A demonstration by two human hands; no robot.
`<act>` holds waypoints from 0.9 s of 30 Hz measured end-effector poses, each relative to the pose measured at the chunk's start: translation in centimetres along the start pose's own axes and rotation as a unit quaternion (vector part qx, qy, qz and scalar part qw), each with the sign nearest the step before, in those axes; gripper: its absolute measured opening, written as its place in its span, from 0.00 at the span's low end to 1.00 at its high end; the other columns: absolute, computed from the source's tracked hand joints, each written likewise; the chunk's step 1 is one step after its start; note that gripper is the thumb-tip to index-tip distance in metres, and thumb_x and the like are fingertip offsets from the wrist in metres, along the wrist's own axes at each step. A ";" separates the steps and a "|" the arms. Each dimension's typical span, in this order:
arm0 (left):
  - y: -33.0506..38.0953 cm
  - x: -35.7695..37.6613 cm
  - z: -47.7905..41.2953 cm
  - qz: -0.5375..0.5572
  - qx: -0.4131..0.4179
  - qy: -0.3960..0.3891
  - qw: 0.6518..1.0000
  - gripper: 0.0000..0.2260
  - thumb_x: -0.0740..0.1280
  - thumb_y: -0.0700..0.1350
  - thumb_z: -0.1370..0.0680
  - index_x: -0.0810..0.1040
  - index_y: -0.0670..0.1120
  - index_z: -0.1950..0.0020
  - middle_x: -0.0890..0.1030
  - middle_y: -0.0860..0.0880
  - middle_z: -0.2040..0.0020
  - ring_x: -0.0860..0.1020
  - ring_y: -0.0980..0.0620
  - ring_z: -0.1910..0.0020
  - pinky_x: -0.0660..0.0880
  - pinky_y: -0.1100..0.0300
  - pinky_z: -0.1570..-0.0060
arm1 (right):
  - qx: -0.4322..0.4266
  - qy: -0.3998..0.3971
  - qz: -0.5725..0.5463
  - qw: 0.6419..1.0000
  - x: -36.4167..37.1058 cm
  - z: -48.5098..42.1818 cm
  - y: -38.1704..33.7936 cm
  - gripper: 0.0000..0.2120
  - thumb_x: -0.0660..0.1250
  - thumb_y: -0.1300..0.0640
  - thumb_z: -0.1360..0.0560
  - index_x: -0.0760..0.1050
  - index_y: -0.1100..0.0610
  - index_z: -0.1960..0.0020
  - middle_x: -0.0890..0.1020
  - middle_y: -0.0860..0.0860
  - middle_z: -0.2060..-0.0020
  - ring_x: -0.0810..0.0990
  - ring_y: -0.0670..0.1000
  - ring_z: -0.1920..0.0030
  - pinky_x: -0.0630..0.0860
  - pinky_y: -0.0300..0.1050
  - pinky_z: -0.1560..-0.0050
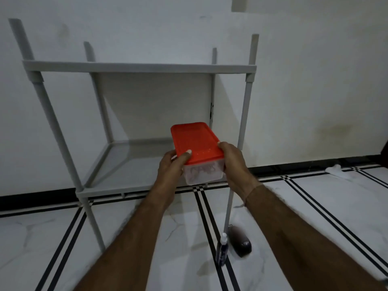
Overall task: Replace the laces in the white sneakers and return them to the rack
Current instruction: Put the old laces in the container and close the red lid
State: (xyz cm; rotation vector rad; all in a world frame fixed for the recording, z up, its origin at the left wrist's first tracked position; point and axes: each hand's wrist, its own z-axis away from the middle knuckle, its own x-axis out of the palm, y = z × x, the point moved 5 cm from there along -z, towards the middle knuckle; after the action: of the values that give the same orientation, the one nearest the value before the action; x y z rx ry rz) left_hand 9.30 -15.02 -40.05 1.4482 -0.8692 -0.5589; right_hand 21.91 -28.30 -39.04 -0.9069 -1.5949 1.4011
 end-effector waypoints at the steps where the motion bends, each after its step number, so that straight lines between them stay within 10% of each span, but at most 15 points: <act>1: -0.4 0.0 -1.3 0.001 -0.009 0.005 1.000 0.26 0.73 0.54 0.24 0.71 0.46 0.30 0.82 0.47 0.39 0.83 0.50 0.45 0.79 0.62 0.56 | 0.002 0.001 0.000 1.000 0.2 -1.1 -0.1 0.23 0.64 0.42 0.28 0.79 0.58 0.42 0.84 0.62 0.45 0.83 0.63 0.43 0.78 0.63 0.38; 4: -0.8 0.0 -3.6 -0.005 -0.017 -0.002 1.000 0.33 0.77 0.58 0.30 0.72 0.45 0.31 0.82 0.44 0.39 0.84 0.49 0.45 0.80 0.61 0.56 | 0.031 -0.010 -0.015 0.999 0.2 -3.8 0.8 0.23 0.66 0.44 0.33 0.81 0.58 0.45 0.84 0.58 0.54 0.82 0.61 0.50 0.79 0.60 0.42; 12: -2.4 0.5 -4.1 -0.051 0.047 -0.005 0.998 0.14 0.68 0.50 0.19 0.79 0.44 0.38 0.85 0.48 0.46 0.84 0.60 0.54 0.77 0.71 0.59 | -0.002 -0.036 0.050 0.998 -0.3 -5.7 3.7 0.21 0.57 0.43 0.15 0.81 0.57 0.46 0.85 0.55 0.56 0.84 0.51 0.56 0.80 0.44 0.55; 18: -2.5 0.6 -3.8 -0.068 0.054 0.028 0.996 0.14 0.69 0.55 0.20 0.80 0.48 0.40 0.85 0.50 0.47 0.84 0.59 0.52 0.78 0.66 0.57 | -0.009 -0.037 0.073 0.997 0.2 -5.1 3.7 0.32 0.55 0.30 0.20 0.82 0.55 0.41 0.87 0.56 0.50 0.86 0.55 0.48 0.81 0.54 0.41; 27: -3.3 -1.0 -5.0 -0.085 -0.021 0.128 0.988 0.15 0.76 0.53 0.25 0.83 0.44 0.46 0.85 0.44 0.51 0.83 0.47 0.55 0.83 0.48 0.47 | -0.018 -0.052 0.163 0.985 0.6 -3.8 3.7 0.15 0.62 0.37 0.21 0.76 0.47 0.46 0.85 0.53 0.48 0.84 0.56 0.46 0.79 0.62 0.38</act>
State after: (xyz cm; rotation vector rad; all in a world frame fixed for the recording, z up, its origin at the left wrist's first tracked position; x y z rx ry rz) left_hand 13.24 -11.42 -43.00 1.5258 -0.5313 -0.5007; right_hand 25.13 -25.78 -42.43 -1.1742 -1.6025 1.6722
